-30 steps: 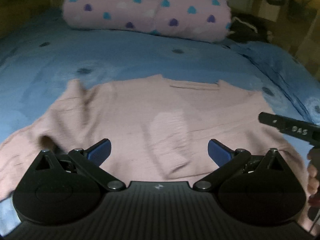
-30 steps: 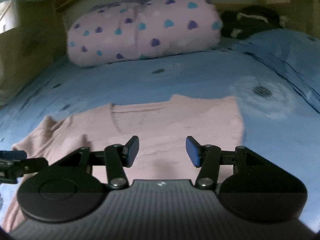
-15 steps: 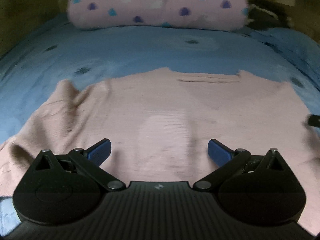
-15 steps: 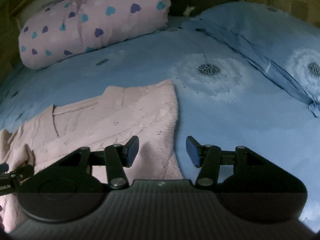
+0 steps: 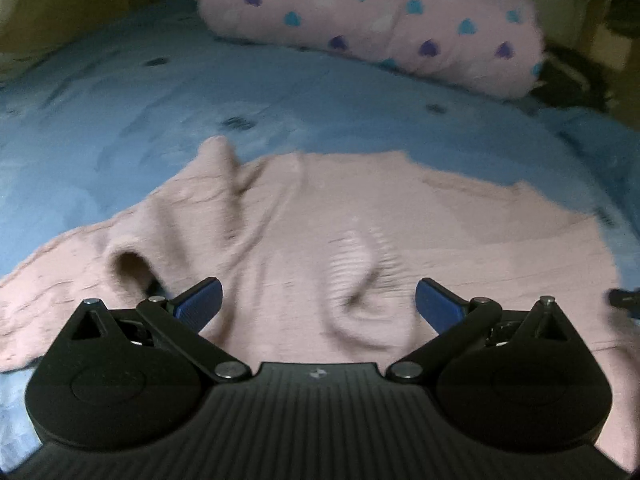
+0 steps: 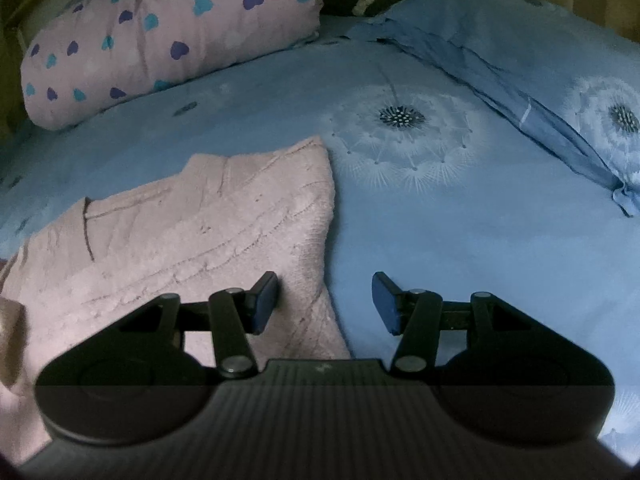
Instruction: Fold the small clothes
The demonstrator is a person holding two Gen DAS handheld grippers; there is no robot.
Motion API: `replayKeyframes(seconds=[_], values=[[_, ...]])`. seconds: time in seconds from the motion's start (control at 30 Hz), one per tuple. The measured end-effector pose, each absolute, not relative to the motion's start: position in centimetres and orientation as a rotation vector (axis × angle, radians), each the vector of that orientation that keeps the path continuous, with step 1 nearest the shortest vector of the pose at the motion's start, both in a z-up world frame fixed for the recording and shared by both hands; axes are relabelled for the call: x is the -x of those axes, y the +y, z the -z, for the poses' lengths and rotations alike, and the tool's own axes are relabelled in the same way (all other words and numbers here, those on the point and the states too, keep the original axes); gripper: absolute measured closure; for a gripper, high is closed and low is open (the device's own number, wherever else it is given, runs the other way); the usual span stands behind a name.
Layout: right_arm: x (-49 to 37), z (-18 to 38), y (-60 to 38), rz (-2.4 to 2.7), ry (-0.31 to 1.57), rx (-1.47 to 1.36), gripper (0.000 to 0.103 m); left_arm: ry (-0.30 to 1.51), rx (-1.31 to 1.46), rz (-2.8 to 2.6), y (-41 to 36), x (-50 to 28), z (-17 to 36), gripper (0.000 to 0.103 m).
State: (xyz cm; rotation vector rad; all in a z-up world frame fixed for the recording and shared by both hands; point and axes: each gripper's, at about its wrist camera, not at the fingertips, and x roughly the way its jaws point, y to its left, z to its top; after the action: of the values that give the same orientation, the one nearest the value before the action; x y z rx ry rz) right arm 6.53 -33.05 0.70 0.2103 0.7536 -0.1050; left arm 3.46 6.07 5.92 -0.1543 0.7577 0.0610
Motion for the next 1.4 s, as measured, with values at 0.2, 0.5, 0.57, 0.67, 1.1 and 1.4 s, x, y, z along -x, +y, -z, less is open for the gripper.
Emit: replayKeyframes(seconds=[0.2,0.5,0.57,0.67,1.1,1.4], values=[[-6.8,-0.7,-33.0,0.110,0.747,-0.206,0.049,0.750,0.151,-0.028,5.1,-4.5,-5.6,0.000],[-7.8,0.3,-33.4,0.103,0.711,-0.207,0.049,0.748,0.250,-0.031,7.5,-5.1,-3.7,0.025],[-8.0,0.6,-33.6,0.094,0.689,-0.211,0.047,0.761,0.281,-0.028,8.2,-5.2,-3.3,0.028],[-8.2,0.9,-34.0,0.087,0.649,-0.257,0.047,0.774,0.285,-0.005,8.6,-5.4,-2.9,0.028],[-8.8,1.8,-34.8,0.058,0.579,-0.356,0.045,0.732,0.143,0.085,7.7,-5.7,-2.5,0.063],[-8.9,-0.1,-32.8,0.101,0.537,-0.165,0.094,0.661,0.147,0.046,8.4,-6.6,-4.2,0.079]])
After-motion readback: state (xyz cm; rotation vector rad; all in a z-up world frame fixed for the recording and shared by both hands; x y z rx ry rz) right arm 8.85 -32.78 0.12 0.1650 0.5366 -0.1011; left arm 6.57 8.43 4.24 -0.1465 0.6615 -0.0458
